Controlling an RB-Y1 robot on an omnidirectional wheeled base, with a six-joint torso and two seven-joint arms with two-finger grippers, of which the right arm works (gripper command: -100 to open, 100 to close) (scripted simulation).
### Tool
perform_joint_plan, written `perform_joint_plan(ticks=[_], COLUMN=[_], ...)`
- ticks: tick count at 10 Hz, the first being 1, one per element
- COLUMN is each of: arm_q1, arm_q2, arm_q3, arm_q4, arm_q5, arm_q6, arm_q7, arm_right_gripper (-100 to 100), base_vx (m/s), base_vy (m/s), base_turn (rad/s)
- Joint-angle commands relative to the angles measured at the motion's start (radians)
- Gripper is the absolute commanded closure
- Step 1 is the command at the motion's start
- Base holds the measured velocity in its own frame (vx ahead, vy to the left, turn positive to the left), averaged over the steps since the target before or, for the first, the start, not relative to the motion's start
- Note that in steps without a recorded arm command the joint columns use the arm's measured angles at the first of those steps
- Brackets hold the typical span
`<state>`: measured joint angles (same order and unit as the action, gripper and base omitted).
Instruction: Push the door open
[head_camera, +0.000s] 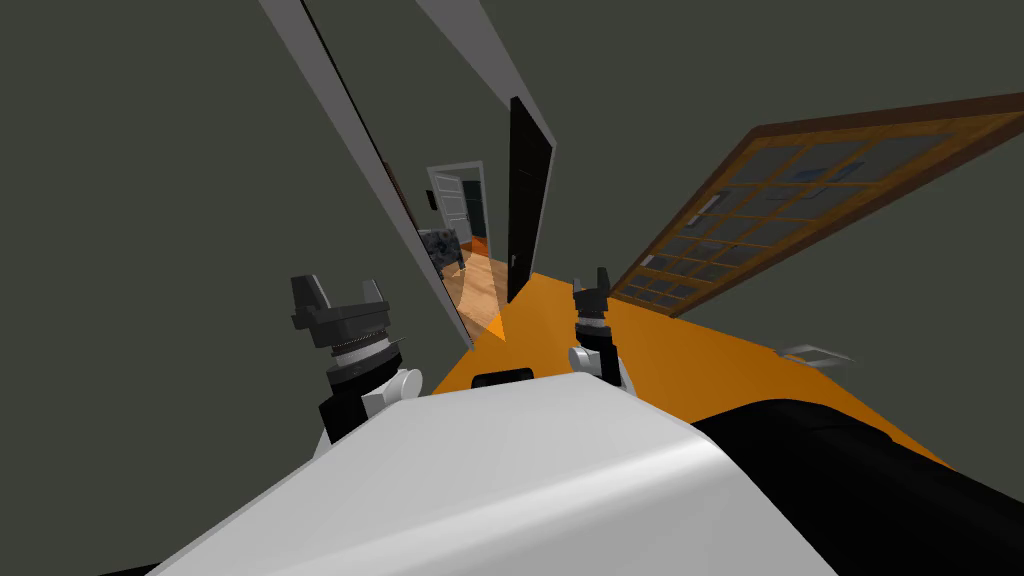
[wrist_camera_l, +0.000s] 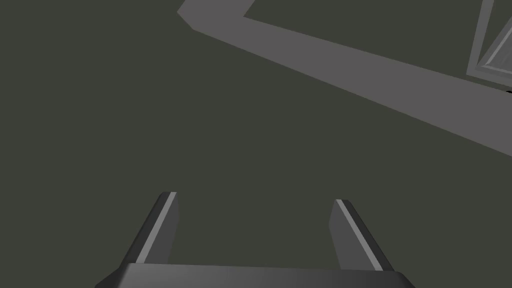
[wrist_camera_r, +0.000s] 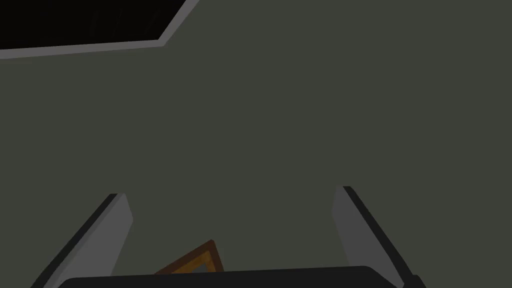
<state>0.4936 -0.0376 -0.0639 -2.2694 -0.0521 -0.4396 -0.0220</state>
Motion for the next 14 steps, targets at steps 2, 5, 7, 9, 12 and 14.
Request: perform_joint_plan(ticks=[2, 5, 7, 9, 12, 14], arm_q1=[-0.018, -0.042, -0.058, -0.074, -0.1, -0.121], arm_q2=[-0.01, -0.02, -0.026, -0.031, -0.039, -0.044], arm_q3=[0.007, 0.015, 0.021, 0.026, 0.036, 0.043], arm_q4=[0.044, 0.101, 0.14, 0.179, 0.244, 0.294], arm_q5=[0.01, 0.023, 0.032, 0.041, 0.055, 0.066], arm_q6=[-0.011, -0.026, -0.036, -0.046, -0.062, -0.075], arm_q7=[-0.008, -0.018, -0.025, -0.032, -0.044, -0.053], arm_right_gripper=[-100, -100, -100, -100, -100, -100], base_vx=[0.079, 0.126, 0.118, 0.121, 0.123, 0.105], base_vy=[-0.033, -0.062, -0.057, -0.061, -0.069, -0.051], base_turn=[0.053, 0.047, 0.051, 0.051, 0.051, 0.054])
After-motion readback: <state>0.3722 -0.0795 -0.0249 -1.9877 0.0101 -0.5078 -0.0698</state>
